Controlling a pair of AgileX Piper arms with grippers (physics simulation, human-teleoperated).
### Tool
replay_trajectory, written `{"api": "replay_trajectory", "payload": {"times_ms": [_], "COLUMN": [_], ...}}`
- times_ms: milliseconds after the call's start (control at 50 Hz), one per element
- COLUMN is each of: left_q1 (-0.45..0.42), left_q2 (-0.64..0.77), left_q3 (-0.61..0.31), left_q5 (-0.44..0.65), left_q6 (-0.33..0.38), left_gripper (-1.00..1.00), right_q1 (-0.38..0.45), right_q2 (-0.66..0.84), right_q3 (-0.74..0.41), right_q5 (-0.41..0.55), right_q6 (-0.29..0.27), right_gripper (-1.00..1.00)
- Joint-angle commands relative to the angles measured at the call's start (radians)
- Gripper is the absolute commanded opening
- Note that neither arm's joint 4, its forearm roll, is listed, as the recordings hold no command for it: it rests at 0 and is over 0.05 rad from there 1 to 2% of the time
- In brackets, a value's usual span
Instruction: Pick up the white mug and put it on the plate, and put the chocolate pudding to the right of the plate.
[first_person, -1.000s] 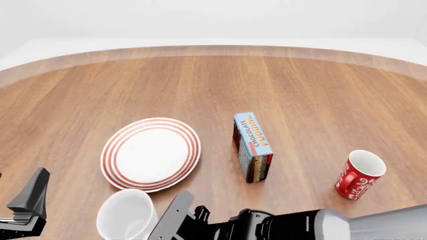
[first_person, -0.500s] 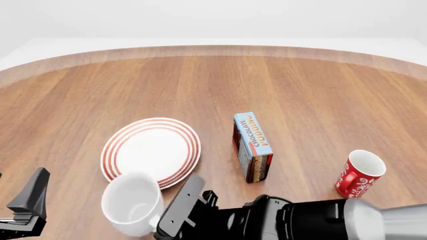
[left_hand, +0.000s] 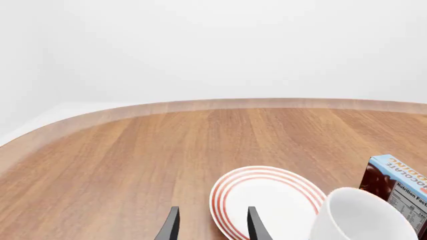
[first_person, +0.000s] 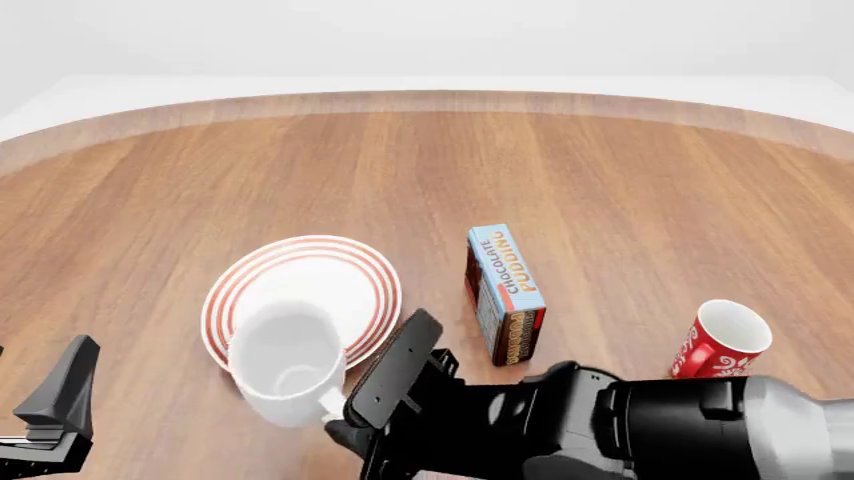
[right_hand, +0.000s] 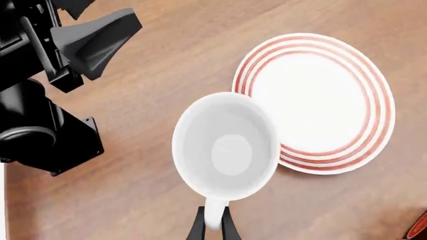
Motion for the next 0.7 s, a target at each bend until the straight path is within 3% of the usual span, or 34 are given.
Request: {"api": "replay_trajectory", "payload": {"times_ms": [20, 700], "left_q1": [0.000, 0.000], "left_q2": [0.000, 0.000], "left_q3": [0.000, 0.000], "left_q5": [0.000, 0.000], "left_q6": [0.000, 0.000], "left_gripper": [1.00, 1.00], "right_q1": [-0.035, -0.097], "right_q2": [-0.044, -0.057], "right_q3": [0.005, -0.078], "right_q5": [0.002, 0.033], "right_q6": [-0.006, -0.026], "right_gripper": [-1.00, -1.00]}}
